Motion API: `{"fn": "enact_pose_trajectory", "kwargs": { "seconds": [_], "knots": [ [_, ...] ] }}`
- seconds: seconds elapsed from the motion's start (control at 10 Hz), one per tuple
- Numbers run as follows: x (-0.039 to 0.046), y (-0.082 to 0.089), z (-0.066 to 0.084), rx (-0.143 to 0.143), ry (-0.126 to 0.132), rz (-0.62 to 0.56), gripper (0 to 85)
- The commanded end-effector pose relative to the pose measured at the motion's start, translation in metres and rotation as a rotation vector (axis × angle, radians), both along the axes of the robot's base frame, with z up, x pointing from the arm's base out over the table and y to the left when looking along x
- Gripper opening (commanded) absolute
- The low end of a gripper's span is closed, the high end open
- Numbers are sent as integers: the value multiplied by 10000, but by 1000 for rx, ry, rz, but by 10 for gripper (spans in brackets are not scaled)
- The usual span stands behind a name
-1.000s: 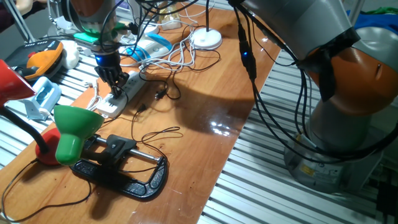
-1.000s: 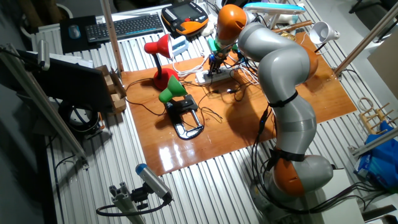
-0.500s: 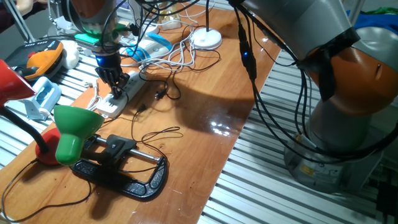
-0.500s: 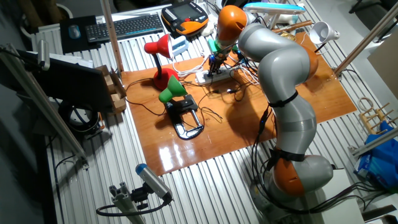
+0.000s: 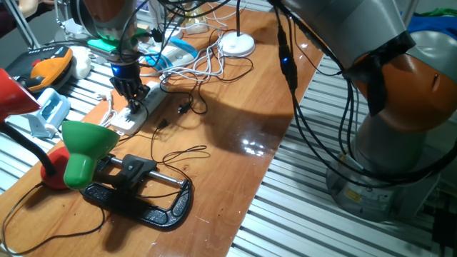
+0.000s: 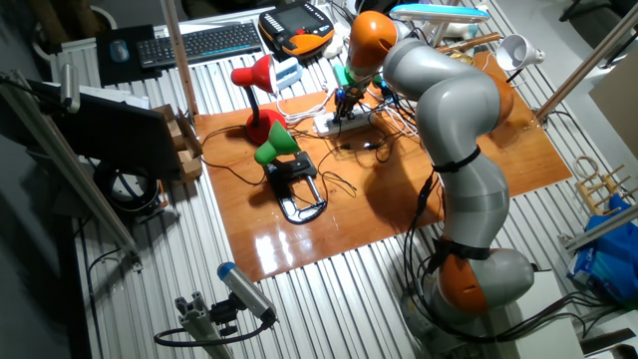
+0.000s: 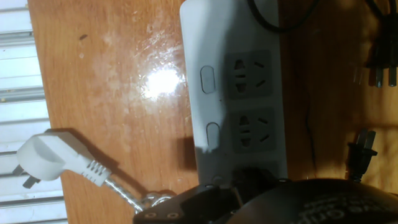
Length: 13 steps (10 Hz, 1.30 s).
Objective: Plug in the power cord of the desk lamp, turn on the socket, and light up the desk lamp
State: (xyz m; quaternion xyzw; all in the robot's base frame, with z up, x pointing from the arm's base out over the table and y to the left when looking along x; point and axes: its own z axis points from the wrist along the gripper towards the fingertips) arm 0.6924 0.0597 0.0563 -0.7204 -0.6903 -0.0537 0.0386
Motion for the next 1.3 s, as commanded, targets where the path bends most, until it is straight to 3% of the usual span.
{"fn": "enact_pose_trajectory", "kwargs": {
  "seconds": [0.0,0.1,0.2,0.8,1.2],
  "knots": [
    [0,5,-3,0,-2,0,170],
    [-2,3,2,-1,-2,-1,170],
    [-4,2,5,-3,-5,-3,340],
    [-13,0,69,-18,-4,6,340],
    [-41,-22,196,-34,-1,30,340]
  ]
}}
